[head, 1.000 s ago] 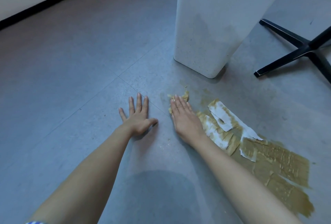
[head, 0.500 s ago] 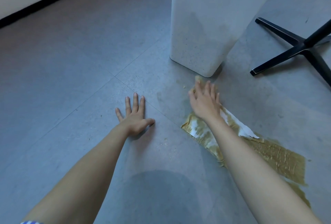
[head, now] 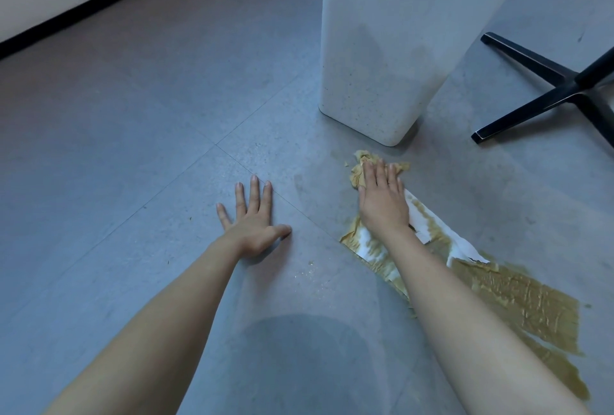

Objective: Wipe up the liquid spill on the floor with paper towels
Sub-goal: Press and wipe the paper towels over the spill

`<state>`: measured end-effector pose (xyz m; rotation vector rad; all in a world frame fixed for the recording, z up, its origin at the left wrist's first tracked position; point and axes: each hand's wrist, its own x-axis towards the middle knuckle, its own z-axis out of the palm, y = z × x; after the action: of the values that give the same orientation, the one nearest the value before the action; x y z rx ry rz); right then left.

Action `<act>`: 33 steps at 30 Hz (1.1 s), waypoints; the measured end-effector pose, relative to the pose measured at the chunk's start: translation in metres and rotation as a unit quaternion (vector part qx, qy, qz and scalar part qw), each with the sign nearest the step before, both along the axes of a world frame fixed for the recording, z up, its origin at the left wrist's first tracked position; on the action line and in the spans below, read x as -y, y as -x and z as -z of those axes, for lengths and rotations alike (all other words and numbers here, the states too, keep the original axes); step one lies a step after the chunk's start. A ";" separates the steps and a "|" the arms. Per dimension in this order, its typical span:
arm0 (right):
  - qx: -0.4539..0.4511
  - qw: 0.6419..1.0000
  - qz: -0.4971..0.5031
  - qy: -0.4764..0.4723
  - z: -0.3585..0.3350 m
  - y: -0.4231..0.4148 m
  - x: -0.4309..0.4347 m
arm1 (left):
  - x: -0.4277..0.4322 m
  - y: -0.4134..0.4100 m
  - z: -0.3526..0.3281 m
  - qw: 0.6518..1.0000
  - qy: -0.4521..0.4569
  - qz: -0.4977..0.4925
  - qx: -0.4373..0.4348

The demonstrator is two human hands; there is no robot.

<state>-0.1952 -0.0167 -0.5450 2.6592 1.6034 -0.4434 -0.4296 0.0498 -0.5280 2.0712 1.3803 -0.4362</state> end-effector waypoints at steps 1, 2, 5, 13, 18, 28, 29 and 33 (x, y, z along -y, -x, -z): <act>0.004 1.000 0.003 -0.006 -0.001 0.001 -0.001 | 0.000 0.000 0.000 1.000 -0.001 0.000 -0.001; 0.000 1.000 0.011 -0.014 -0.002 0.001 -0.002 | 0.000 0.000 -0.001 1.000 -0.001 -0.001 -0.002; -0.041 0.995 0.048 -0.077 -0.011 0.005 -0.009 | -0.001 0.000 0.000 1.000 -0.001 0.002 -0.002; -0.035 0.995 -0.084 0.044 -0.008 0.029 -0.025 | -0.002 0.000 0.001 1.000 -0.001 0.002 -0.006; 0.035 0.992 -0.103 0.057 -0.011 0.029 -0.024 | -0.003 0.000 0.001 1.000 0.006 0.000 -0.004; 0.095 0.990 -0.010 0.105 -0.014 0.021 0.027 | -0.002 0.001 0.001 1.000 0.004 -0.001 0.002; 0.091 0.991 -0.016 0.097 -0.014 0.018 0.026 | -0.002 0.001 0.002 1.000 0.003 -0.002 0.001; 0.065 0.995 -0.038 0.063 -0.021 0.024 0.030 | -0.002 0.000 0.001 1.000 0.003 -0.001 -0.001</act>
<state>-0.2188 -0.0470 -0.5242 2.4714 1.5759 -0.3499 -0.4300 0.0521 -0.5290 2.0639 1.3807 -0.4404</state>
